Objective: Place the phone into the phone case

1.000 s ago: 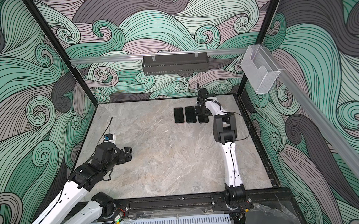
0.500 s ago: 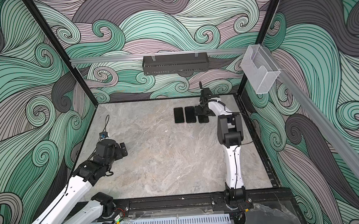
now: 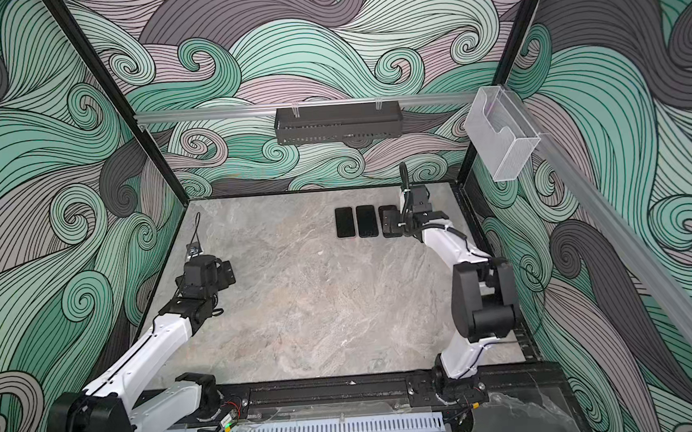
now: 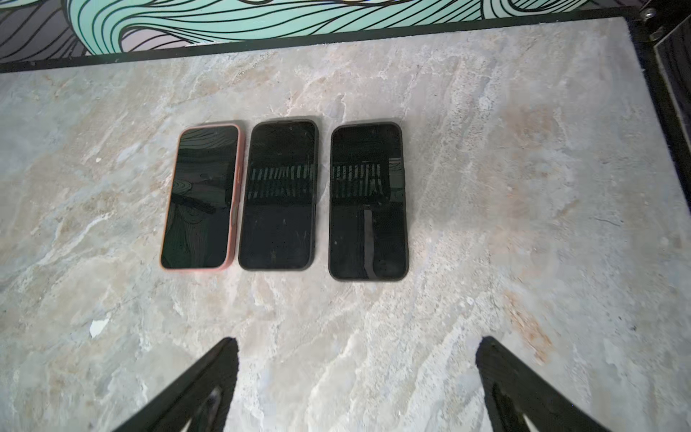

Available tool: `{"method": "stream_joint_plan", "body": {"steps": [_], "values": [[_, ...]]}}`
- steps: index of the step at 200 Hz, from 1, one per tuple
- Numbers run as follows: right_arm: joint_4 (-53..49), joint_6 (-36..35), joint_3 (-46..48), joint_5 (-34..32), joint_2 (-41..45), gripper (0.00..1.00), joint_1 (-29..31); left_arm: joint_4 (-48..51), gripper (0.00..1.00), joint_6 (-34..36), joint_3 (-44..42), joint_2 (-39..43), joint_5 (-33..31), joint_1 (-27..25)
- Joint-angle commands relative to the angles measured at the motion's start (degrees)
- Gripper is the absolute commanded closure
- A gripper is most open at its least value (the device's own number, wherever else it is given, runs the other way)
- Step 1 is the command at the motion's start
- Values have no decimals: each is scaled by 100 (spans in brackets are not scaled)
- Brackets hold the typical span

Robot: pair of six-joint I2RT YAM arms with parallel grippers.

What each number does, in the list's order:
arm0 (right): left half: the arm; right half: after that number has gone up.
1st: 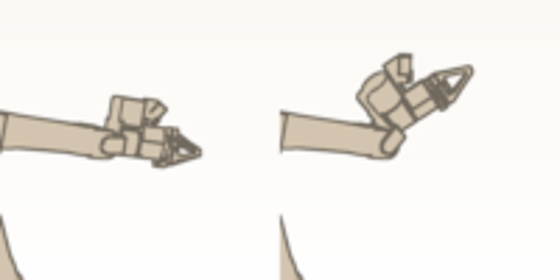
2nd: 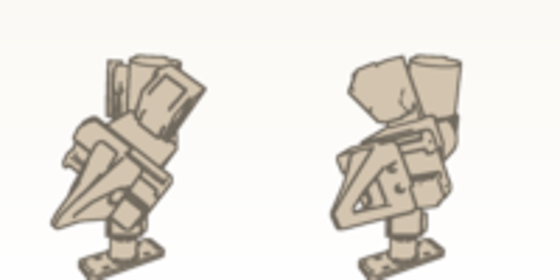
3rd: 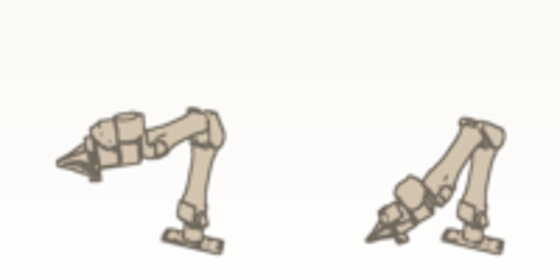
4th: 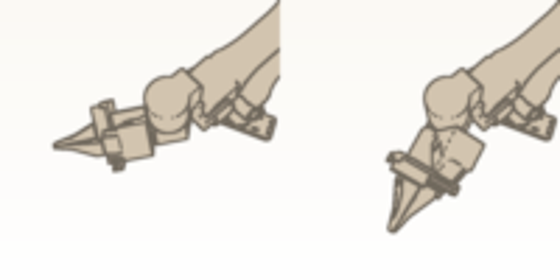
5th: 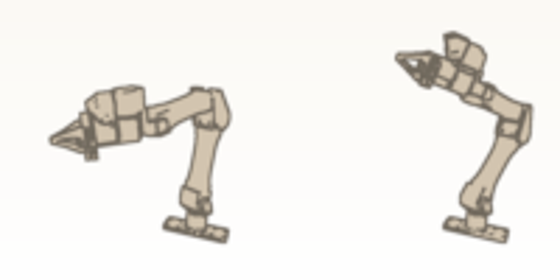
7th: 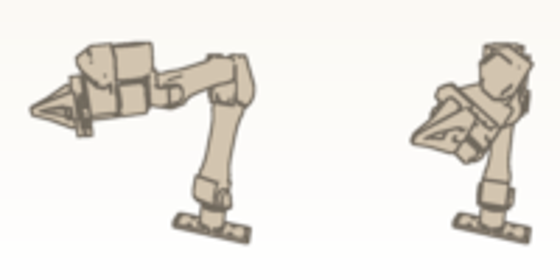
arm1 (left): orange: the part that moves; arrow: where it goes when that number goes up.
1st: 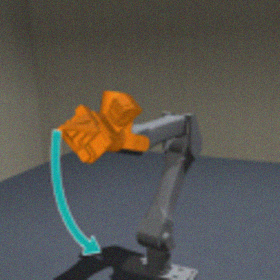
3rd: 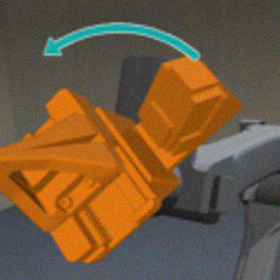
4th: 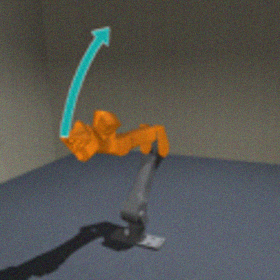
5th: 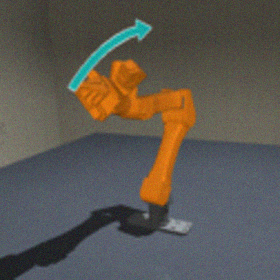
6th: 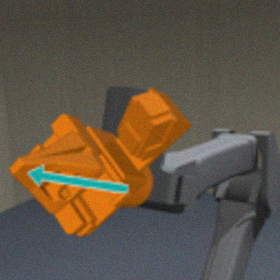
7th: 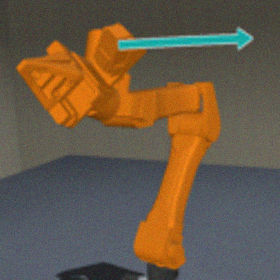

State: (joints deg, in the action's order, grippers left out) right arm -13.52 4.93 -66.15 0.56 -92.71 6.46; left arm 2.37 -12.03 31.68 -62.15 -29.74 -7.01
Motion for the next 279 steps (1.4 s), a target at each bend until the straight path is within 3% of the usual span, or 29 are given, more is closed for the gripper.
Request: {"method": "stream_joint_plan", "body": {"steps": [1,56,87,130,216,260,279], "values": [[1013,-302,652,-241,678,1,-33,-565,2,337,-15,-241,172,243],[2339,-593,2686,-696,2126,1,-91,-1634,1,403,-423,-623,668,613],[2692,-628,3313,-888,2404,1,-180,-1969,1,420,-545,-821,808,696],[3985,-702,4289,-1057,2618,1,-280,-2443,2,482,-699,-869,900,771],[5590,-572,4822,-793,1958,1,-456,-3752,1,619,-919,-1269,1643,1014],[6963,-638,4945,-471,913,1,-514,-4983,1,771,-916,-2536,2065,1061],[7475,-704,4791,-306,299,1,-513,-4127,1,691,-547,-2456,2119,1060]]}}
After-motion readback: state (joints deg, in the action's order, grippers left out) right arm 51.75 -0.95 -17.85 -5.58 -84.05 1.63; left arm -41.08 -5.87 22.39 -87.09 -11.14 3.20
